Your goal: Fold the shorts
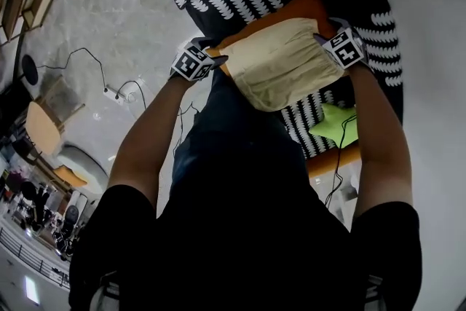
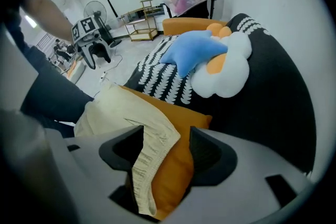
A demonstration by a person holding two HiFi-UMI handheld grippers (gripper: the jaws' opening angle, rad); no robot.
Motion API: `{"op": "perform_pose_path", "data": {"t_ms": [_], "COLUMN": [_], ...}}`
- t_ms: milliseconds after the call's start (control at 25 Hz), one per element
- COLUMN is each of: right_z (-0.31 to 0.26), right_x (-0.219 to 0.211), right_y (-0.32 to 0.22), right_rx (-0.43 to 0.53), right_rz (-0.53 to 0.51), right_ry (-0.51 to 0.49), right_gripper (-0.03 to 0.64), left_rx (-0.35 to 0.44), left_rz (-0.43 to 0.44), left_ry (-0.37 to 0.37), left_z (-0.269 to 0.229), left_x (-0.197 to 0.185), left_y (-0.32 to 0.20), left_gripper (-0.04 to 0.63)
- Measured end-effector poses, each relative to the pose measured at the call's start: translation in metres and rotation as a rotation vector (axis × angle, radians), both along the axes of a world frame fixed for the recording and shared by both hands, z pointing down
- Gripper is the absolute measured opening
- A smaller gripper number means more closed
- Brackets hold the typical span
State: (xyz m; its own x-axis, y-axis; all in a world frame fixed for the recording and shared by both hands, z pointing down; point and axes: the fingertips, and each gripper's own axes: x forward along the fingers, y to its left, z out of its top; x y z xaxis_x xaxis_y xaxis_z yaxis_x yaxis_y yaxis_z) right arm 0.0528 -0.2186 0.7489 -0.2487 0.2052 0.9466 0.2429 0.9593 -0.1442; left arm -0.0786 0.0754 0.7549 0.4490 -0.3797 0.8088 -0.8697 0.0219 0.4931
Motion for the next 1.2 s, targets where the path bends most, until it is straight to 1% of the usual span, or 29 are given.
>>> {"op": "perform_pose_path", "data": {"t_ms": [160,280,400,560,640,720,800,960,1040,1120,1200], "right_z": [0.025,0.037,0.047,0.068,0.075,0.077,0.077,0.086,0.090,0.089,0.082], "right_x": [-0.005,-0.001,0.001,0.011,0.021,0.024,0.025,0.030,0.031,0.026,0.020], "right_y": [0.011,0.010,0.012,0.014,0.012,0.010,0.009,0.009,0.011,0.013,0.011], "right_rx": [0.022,0.053,0.052,0.041,0.031,0.029,0.033,0.046,0.055,0.067,0.085], "right_rz": [-0.097,-0.181,-0.272,-0.381,-0.416,-0.443,-0.467,-0.515,-0.527,-0.533,-0.538], "right_ry": [0.045,0.088,0.140,0.235,0.306,0.345,0.360,0.382,0.396,0.395,0.383], "right_gripper": [0.263,0.241,0.236,0.227,0.224,0.205,0.168,0.096,0.070,0.039,0.036], "left_rx": [-0.032,-0.034,-0.035,-0.074,-0.085,-0.087,-0.081,-0.074,-0.068,-0.058,-0.043], "left_rz": [0.100,0.123,0.159,0.181,0.193,0.227,0.253,0.256,0.260,0.266,0.273], "left_ry": [0.008,0.038,0.047,0.054,0.057,0.047,0.037,0.040,0.032,0.016,-0.001], "left_z": [0.030,0.046,0.058,0.079,0.087,0.092,0.093,0.095,0.096,0.092,0.084], "left_x": [0.015,0.036,0.052,0.061,0.063,0.064,0.064,0.062,0.059,0.055,0.051], "left_y": [0.013,0.012,0.014,0.023,0.026,0.030,0.032,0.031,0.032,0.034,0.033], "left_gripper": [0.316,0.316,0.316,0.316,0.316,0.308,0.279,0.211,0.173,0.106,0.053]}}
